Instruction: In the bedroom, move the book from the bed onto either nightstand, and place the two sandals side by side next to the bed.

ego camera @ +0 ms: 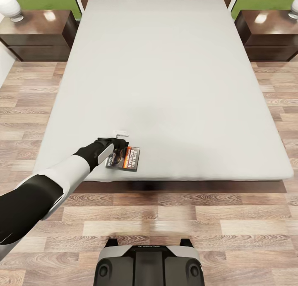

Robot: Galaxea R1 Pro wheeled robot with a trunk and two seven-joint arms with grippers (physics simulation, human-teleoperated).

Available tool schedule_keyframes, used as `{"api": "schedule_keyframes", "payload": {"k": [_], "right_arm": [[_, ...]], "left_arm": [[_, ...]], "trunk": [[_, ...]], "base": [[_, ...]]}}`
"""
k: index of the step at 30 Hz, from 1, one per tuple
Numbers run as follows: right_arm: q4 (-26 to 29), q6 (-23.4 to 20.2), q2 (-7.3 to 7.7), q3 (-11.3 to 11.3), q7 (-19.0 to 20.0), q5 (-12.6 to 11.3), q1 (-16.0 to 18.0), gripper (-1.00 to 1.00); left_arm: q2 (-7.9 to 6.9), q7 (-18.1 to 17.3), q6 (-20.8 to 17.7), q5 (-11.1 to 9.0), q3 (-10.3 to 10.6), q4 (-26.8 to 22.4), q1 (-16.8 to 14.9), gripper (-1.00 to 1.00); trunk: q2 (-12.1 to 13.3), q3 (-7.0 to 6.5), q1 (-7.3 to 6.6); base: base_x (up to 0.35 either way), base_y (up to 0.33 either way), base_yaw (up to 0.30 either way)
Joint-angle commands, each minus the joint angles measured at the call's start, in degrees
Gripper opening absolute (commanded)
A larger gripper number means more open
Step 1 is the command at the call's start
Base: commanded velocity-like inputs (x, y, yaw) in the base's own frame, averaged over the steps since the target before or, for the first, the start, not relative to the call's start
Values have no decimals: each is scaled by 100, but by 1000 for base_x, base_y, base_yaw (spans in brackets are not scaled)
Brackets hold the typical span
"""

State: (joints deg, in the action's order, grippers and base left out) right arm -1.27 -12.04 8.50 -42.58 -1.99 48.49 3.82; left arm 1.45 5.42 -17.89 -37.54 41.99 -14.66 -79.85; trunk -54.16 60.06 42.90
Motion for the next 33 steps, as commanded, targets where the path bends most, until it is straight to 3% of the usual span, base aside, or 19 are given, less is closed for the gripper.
{"api": "schedule_keyframes", "payload": {"k": [1,22,29,33], "right_arm": [[-13,-9,3,-49,-21,55,5,100],[-13,-9,1,-49,-21,55,5,100],[-13,-9,1,-49,-21,55,5,100],[-13,-9,-3,-49,-21,55,5,100]], "left_arm": [[-3,41,-21,-61,45,-11,-1,100],[3,38,-22,-61,46,-19,-3,100],[4,38,-21,-61,46,-19,0,100],[-1,38,-21,-61,46,-20,-2,100]], "trunk": [[-44,21,23],[-125,57,67],[-405,182,221],[-405,182,221]], "base": [[0,0,0],[0,0,0],[0,0,0],[0,0,0]]}}
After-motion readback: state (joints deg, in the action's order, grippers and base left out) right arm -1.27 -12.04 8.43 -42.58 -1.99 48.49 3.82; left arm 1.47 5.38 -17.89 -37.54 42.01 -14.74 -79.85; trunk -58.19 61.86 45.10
